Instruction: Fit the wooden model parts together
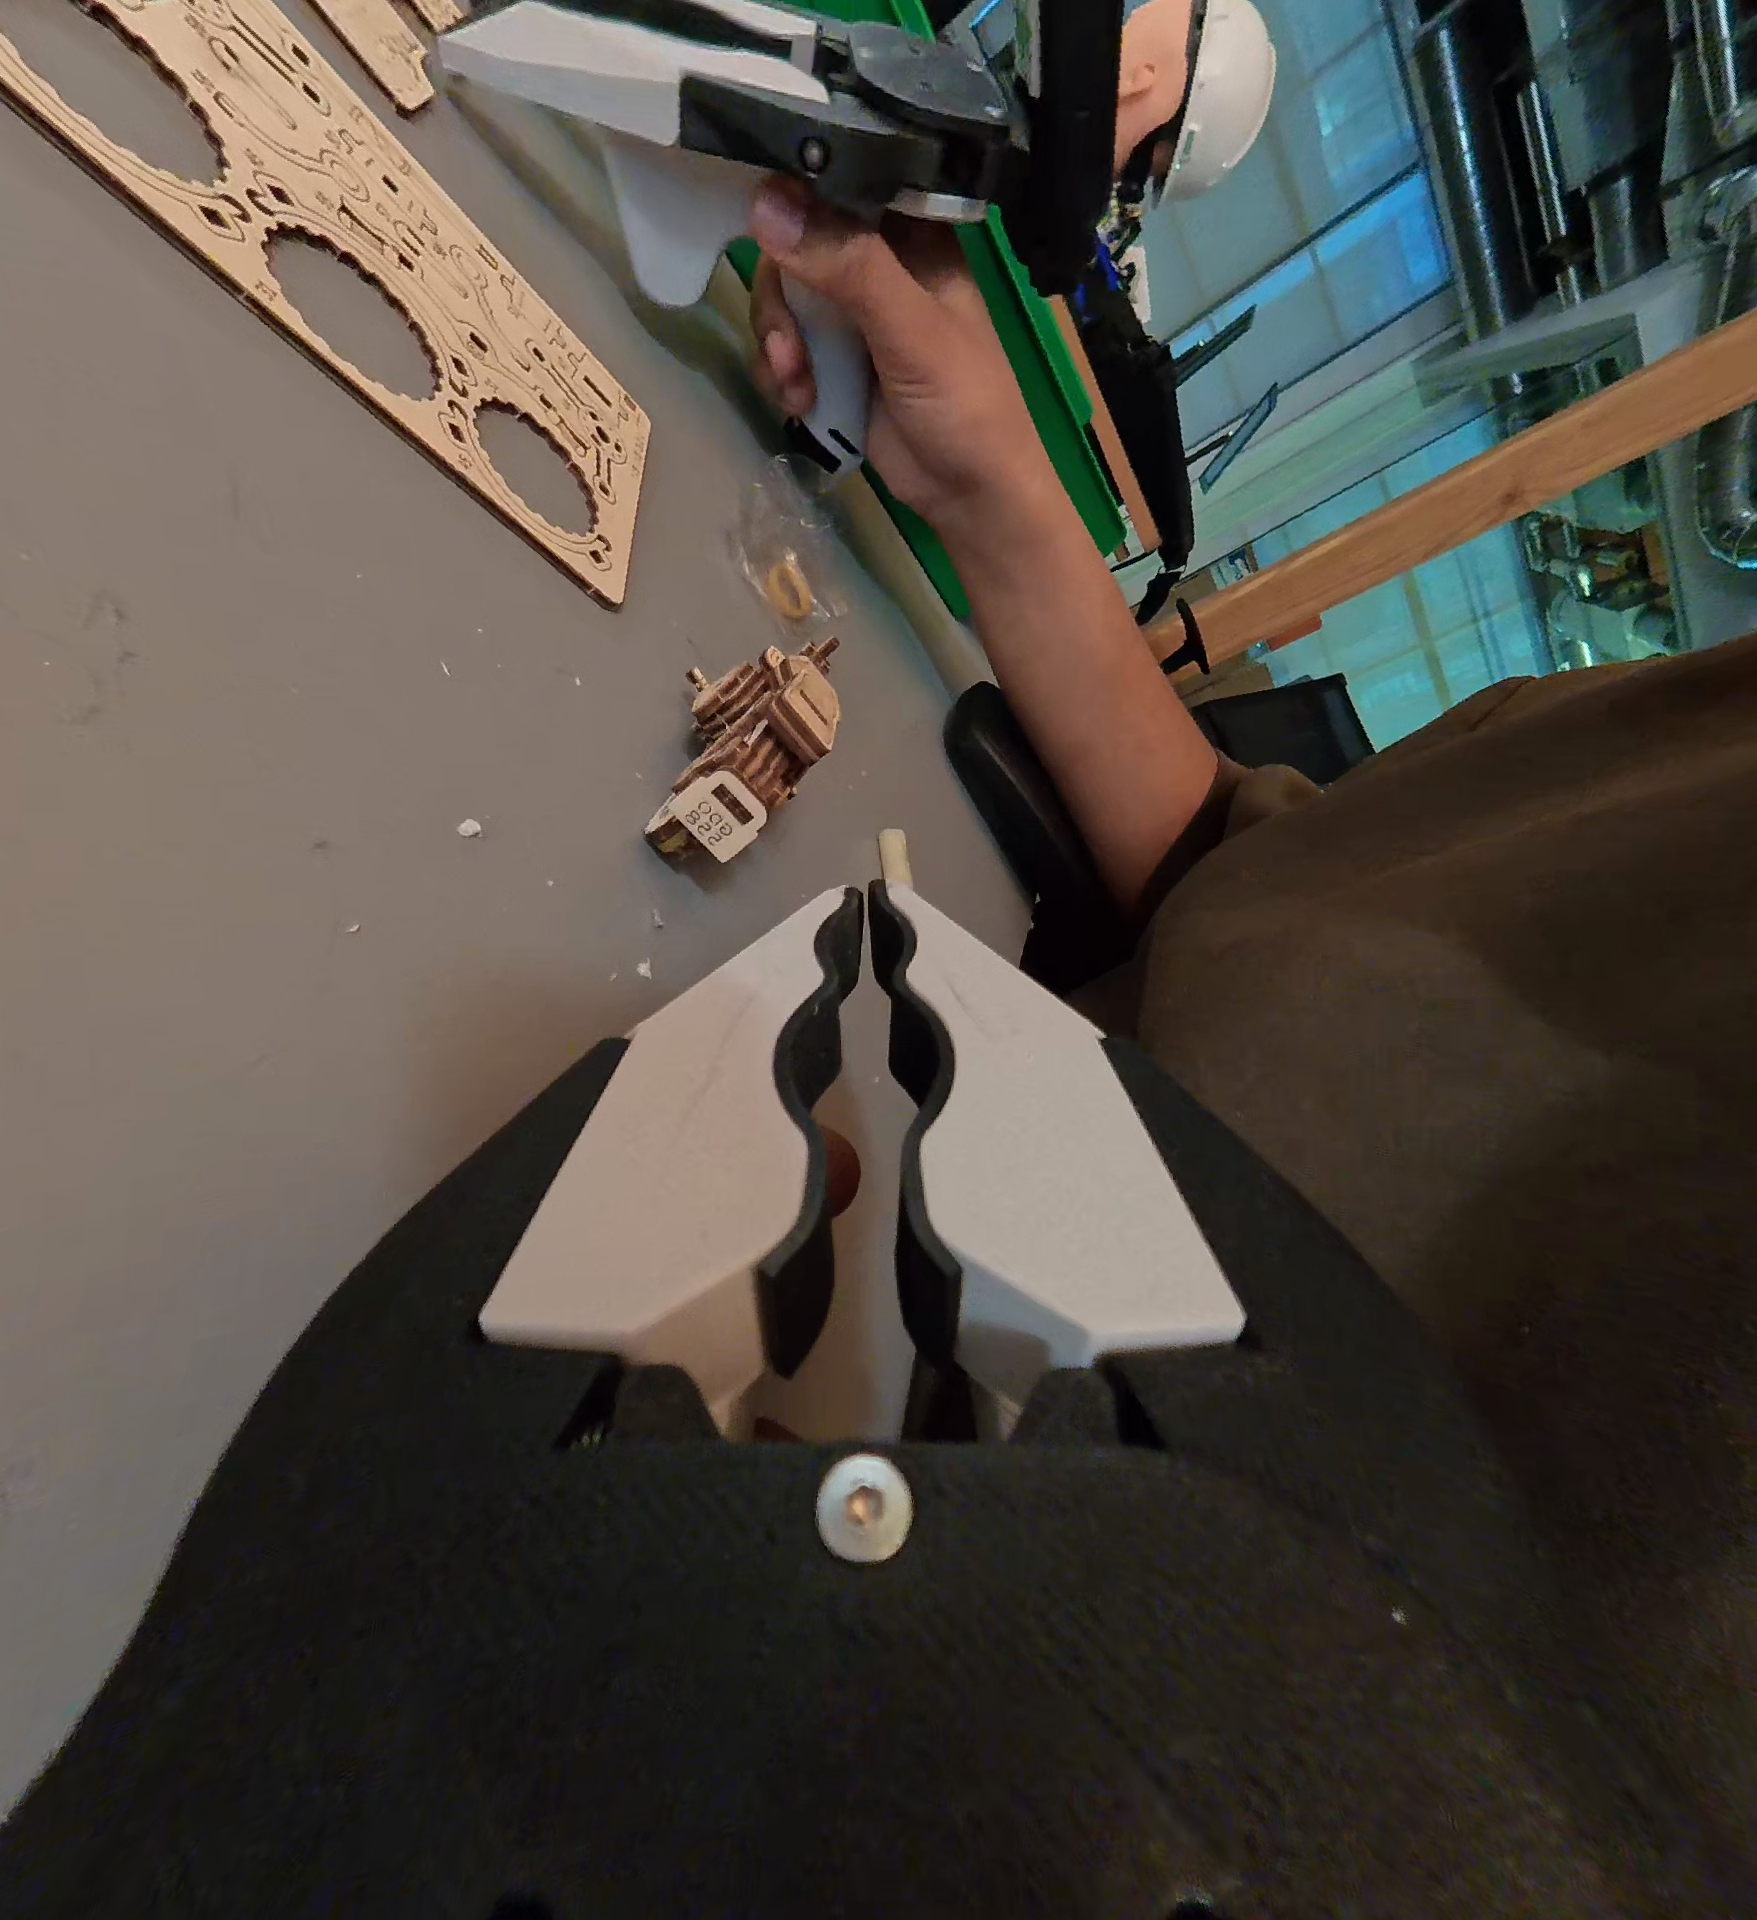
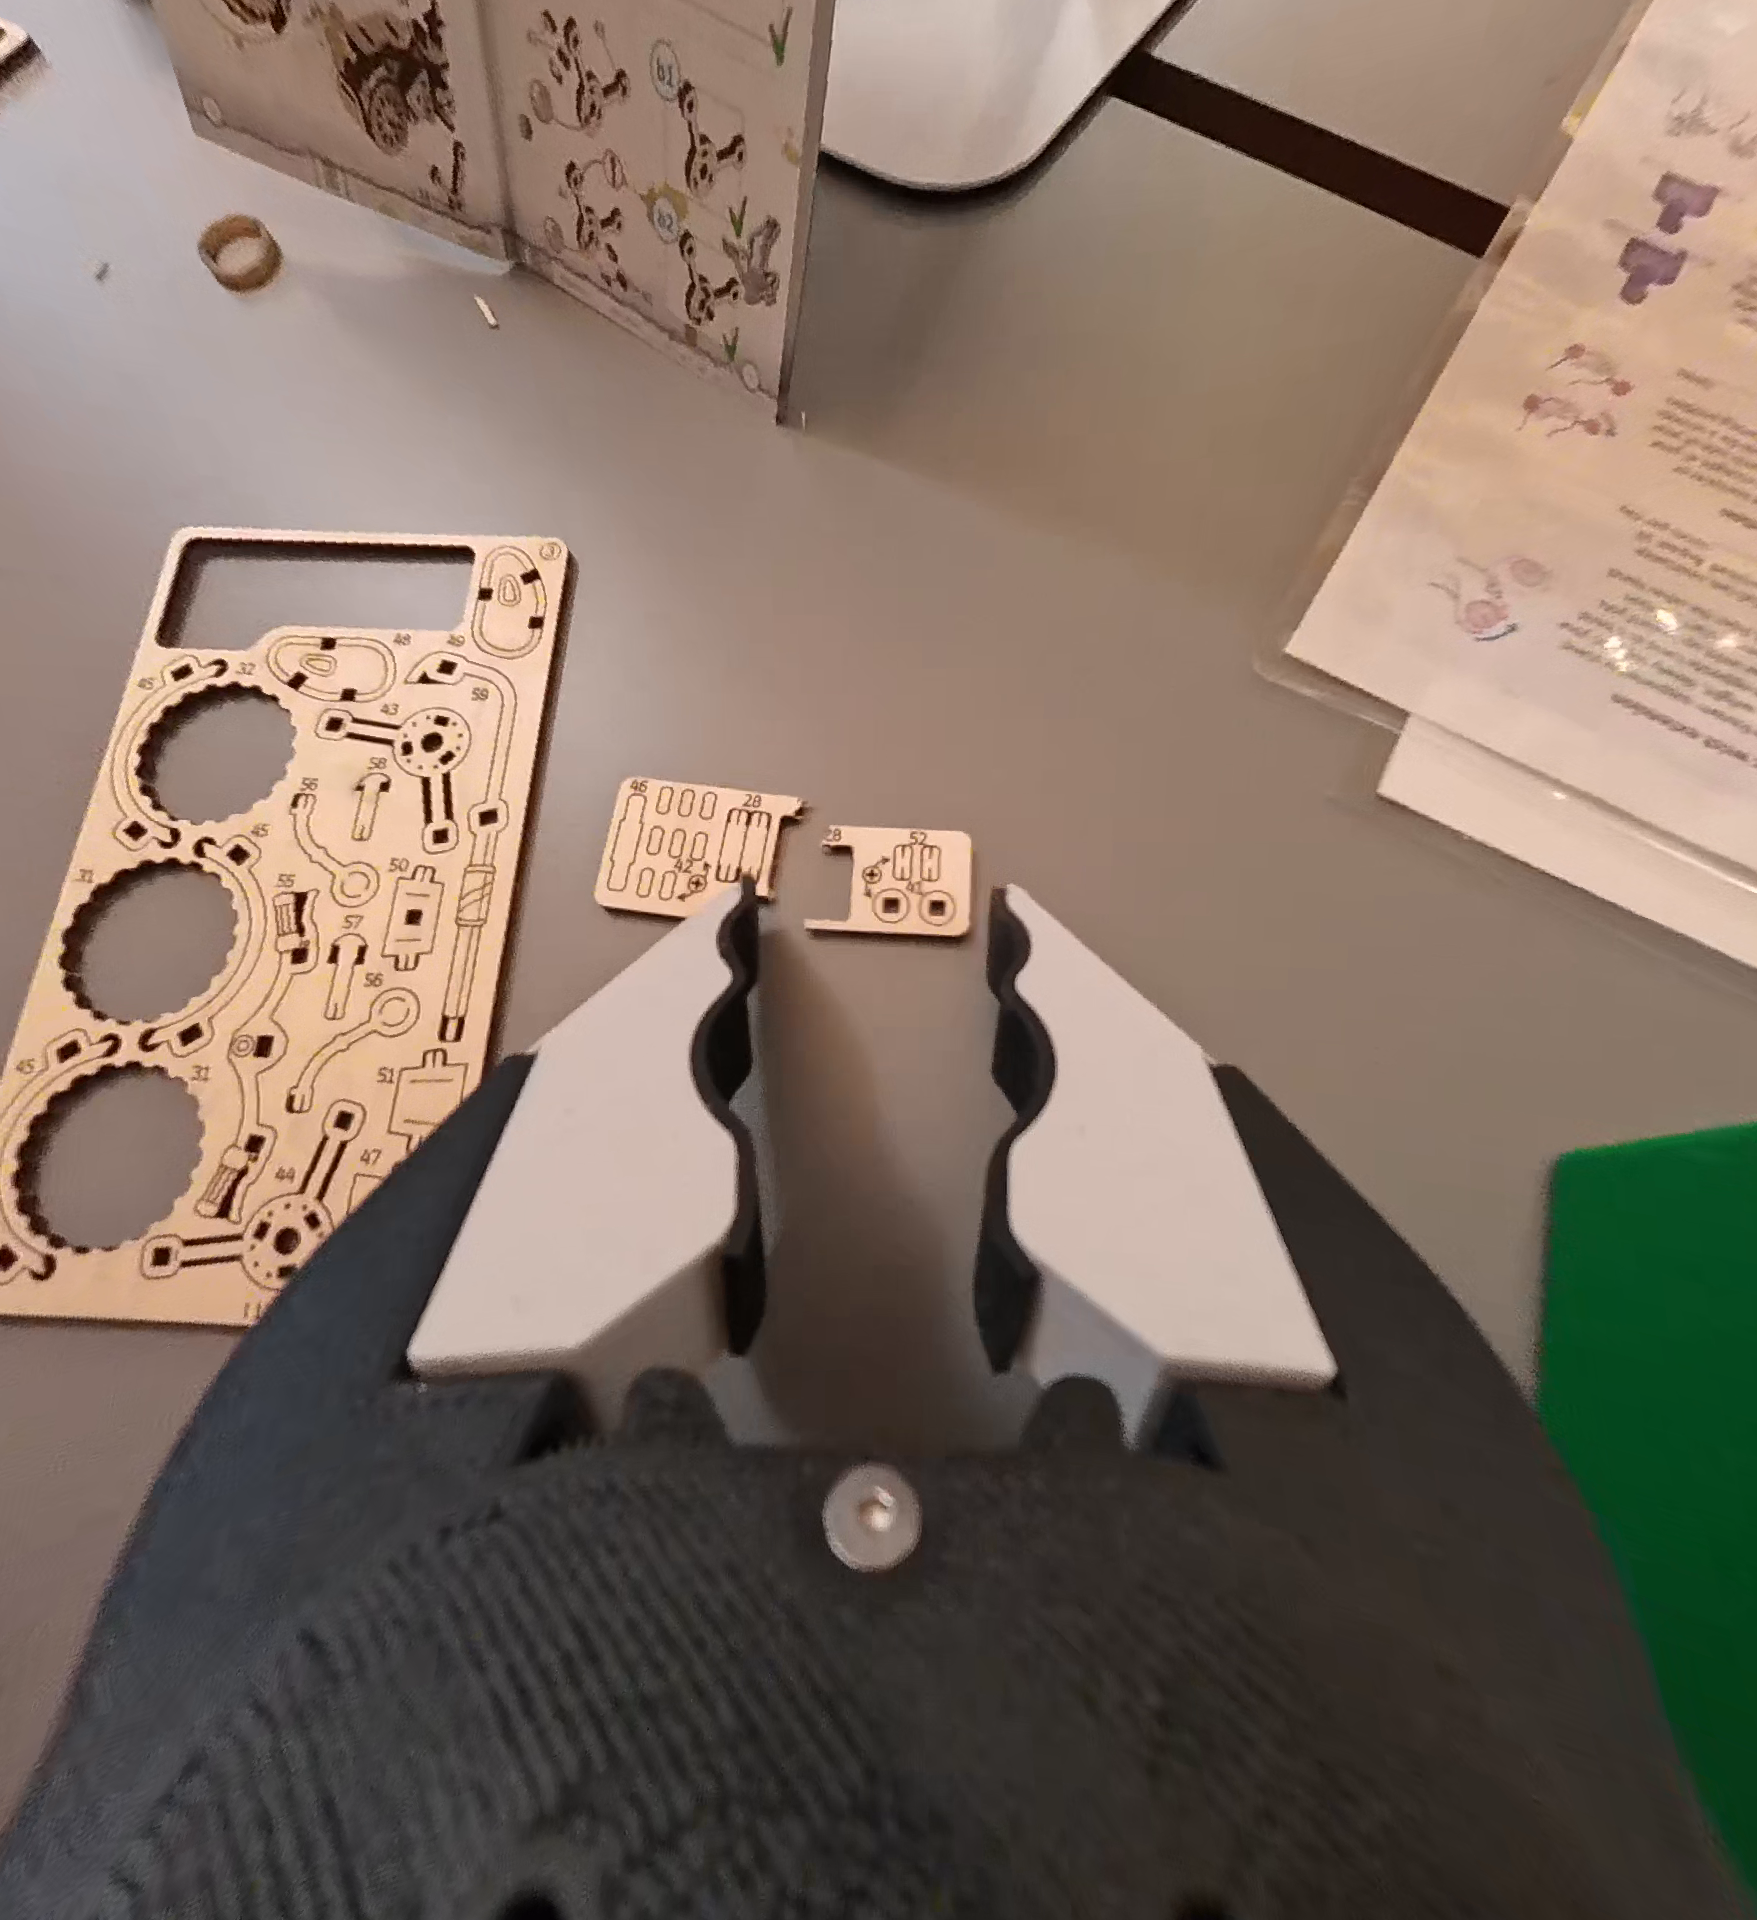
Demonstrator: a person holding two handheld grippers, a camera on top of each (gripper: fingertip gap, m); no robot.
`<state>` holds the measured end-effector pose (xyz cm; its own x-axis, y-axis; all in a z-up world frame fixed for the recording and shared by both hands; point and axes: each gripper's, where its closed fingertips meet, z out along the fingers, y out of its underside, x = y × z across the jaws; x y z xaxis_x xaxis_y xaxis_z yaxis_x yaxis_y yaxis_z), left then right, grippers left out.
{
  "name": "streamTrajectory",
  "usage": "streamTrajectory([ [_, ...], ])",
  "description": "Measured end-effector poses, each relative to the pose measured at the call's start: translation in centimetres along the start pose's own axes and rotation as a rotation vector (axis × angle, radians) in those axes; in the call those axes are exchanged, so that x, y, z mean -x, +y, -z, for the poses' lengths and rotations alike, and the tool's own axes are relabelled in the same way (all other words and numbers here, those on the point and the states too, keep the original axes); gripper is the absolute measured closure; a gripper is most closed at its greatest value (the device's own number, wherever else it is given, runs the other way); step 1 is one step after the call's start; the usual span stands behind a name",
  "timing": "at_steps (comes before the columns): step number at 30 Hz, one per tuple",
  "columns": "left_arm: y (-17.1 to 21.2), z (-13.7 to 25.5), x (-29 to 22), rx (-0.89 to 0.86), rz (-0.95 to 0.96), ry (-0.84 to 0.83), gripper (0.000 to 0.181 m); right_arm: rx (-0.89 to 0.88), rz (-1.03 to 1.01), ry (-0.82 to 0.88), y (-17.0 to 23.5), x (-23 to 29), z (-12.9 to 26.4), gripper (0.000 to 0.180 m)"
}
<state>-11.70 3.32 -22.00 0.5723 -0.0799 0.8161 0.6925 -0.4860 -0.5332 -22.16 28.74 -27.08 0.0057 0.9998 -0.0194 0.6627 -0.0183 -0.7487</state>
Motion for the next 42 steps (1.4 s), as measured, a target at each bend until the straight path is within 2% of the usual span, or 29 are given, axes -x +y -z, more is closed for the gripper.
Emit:
streamTrajectory([
  [7,-0.1,0.1,0.0,-0.003,0.000,0.000,0.181,0.025,0.033,0.025,0.7,-0.9,0.6,0.139],
  [19,-0.1,0.1,0.0,-0.003,0.006,0.004,0.181,-0.002,-0.021,-0.112,0.5,1.2,0.3,0.133],
  [37,0.0,0.0,-0.1,0.000,0.016,0.015,0.181,-0.010,0.015,-0.120,0.2,1.6,0.2,0.133],
  [42,0.0,0.0,-0.1,-0.001,0.017,0.014,0.181,-0.077,0.067,-0.092,-1.1,1.6,1.0,0.133],
])
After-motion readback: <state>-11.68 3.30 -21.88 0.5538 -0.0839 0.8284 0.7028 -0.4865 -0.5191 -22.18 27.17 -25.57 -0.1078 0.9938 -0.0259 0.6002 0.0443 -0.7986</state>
